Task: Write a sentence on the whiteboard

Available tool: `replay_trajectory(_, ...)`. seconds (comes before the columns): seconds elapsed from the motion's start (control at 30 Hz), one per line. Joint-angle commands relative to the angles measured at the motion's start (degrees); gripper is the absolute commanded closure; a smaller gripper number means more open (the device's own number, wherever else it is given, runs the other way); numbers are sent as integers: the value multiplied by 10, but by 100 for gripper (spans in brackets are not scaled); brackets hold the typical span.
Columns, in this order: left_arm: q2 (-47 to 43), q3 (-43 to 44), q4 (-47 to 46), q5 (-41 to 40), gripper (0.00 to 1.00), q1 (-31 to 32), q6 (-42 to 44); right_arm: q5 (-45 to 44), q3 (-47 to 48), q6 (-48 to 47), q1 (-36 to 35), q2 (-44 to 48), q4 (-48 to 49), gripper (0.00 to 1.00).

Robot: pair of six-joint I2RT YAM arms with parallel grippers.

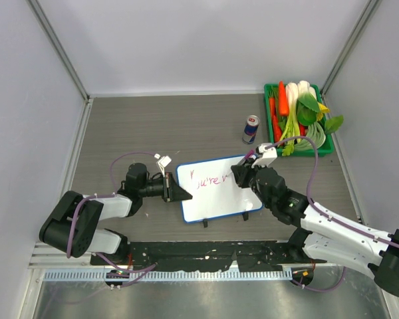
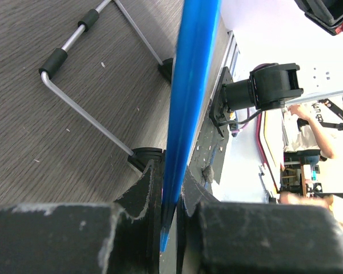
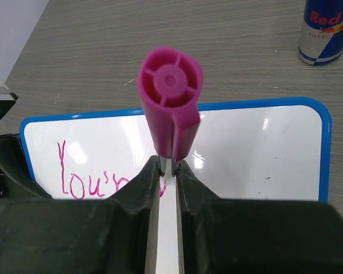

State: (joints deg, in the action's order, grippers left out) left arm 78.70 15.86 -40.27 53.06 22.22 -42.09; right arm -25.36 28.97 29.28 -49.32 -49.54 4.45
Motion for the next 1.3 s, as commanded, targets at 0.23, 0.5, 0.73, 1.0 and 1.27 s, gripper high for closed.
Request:
replay_trajectory(0.23,15,1,54,-55,100,-1,12,6,-17,17,2,-2,7,99)
replay_trajectory(0.5,13,1,53,-55,100,-1,12,-27,-25,25,2,11,-18,99)
replay_trajectory(0.73,13,1,53,-56,100,-1,12,-53,-19,25,4,19,-24,99)
replay_trajectory(1.0,13,1,53,-55,100,-1,12,-65,-3,17,6,8,-6,98)
replay_trajectory(1.27,13,1,54,-56,100,-1,12,-56,14,11,6,-12,14,99)
